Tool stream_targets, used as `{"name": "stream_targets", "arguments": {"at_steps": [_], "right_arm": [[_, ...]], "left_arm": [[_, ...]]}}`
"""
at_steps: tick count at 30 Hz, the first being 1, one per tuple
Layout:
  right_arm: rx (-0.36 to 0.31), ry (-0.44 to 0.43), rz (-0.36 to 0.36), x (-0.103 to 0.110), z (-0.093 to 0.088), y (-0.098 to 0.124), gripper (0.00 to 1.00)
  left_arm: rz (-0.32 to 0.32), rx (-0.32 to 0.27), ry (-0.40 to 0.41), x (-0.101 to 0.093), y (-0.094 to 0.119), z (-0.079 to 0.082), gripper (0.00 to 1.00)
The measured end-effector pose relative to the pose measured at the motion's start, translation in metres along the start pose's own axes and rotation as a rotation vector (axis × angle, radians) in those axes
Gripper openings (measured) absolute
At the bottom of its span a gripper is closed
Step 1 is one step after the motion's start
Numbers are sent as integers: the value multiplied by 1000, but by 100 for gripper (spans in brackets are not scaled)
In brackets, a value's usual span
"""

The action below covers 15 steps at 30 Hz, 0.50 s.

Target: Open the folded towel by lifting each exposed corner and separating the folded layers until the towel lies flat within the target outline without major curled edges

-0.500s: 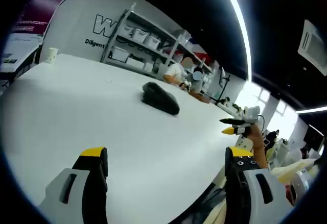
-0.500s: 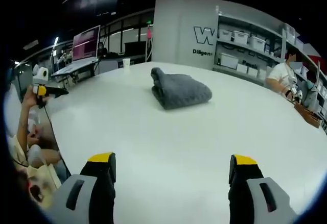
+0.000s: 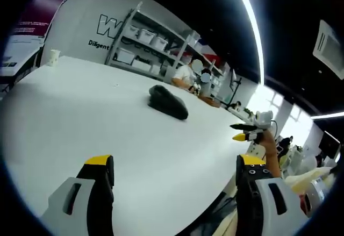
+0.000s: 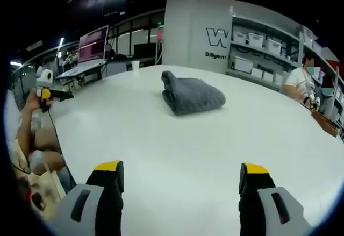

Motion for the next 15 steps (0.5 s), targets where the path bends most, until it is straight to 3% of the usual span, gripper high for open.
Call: {"name": "stream_targets", "arguments": {"at_steps": [15], "right_arm": [[-11, -5, 12, -1, 0, -3, 83]], "left_arm": [[-9, 6, -10, -3, -3, -5, 92]]}}
Point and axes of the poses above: the point that each gripper's makers call its tool centre point, and the gripper's own axes: y roughly backward along the fingers, x roughly to its left, z roughly out of its top, the point moved 2 cm from there along y, roughly backward along the fingers, and after that the axes turned 9 degrees about -y, right-handed, at the moved point
